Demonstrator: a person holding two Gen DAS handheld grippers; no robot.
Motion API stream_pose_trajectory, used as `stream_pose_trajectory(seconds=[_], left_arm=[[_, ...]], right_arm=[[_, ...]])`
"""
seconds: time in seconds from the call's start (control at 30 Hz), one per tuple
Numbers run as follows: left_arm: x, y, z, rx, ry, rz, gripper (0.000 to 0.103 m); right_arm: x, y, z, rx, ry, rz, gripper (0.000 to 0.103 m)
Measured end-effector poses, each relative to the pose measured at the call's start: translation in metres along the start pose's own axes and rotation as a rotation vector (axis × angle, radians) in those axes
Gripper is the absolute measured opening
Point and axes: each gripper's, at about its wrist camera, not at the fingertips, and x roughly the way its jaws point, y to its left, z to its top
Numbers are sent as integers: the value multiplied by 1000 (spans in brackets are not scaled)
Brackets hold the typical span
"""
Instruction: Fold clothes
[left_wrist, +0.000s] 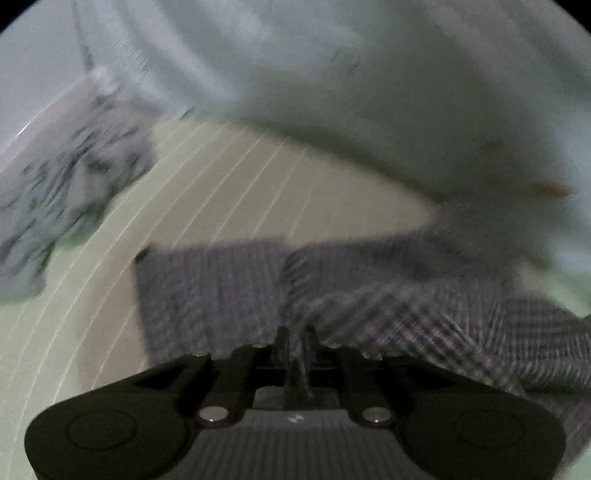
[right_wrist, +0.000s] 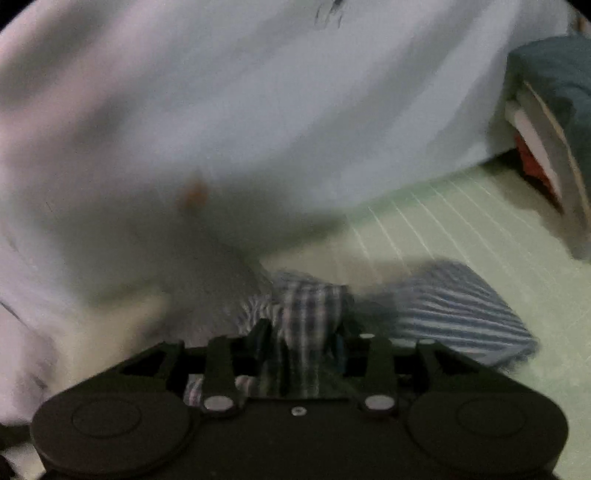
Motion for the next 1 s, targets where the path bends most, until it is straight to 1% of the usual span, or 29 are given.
stream_pose_trajectory(seconds=[0.03,0.07,0.1,0.13,0.2,0.27,0.3,0.33,0.37,0.4,0.43,0.6,0.8,0.9,1.0], left_arm=[[-5,1,-5,-14,-13,-37,32],[-9,-1,-11,-7,-20,-62,41],[-12,-5,-17,8,-20,-75,54],[-14,-9,-23,23,-20,-88,56],[-12,-21,-32,68,8,-91,57],[-3,-37,-38,97,46,-103,58],[0,-42,-38,104,57,-108,58],[3,-47,-37,108,65,-113,60],[6,-52,-37,113,72,-118,62],[9,-57,-36,117,80,-123,68],[12,-62,-35,121,88,-128,69],[26,-87,-32,143,126,-153,72],[43,-95,-17,80,175,-141,76],[45,-96,-12,35,186,-132,80],[52,-100,-8,5,197,-91,81]], right_arm=[[-4,4,-9,-21,-5,-2,42],[-8,9,-19,-42,-11,-4,57],[-15,10,-29,-51,-18,-1,72],[-19,12,-39,-59,-15,-8,76],[-23,13,-54,-80,10,-18,76],[-20,11,-64,-64,46,-32,77],[-20,9,-66,-46,60,-32,77],[-19,7,-68,-29,73,-31,77],[-18,6,-69,-25,76,-29,78],[-18,5,-69,-22,79,-27,79],[-17,5,-68,-27,79,-34,79],[-14,3,-67,-35,85,-54,79],[-5,3,-68,-28,119,-75,79],[0,5,-68,-41,138,-76,79],[5,7,-69,-51,161,-80,79]])
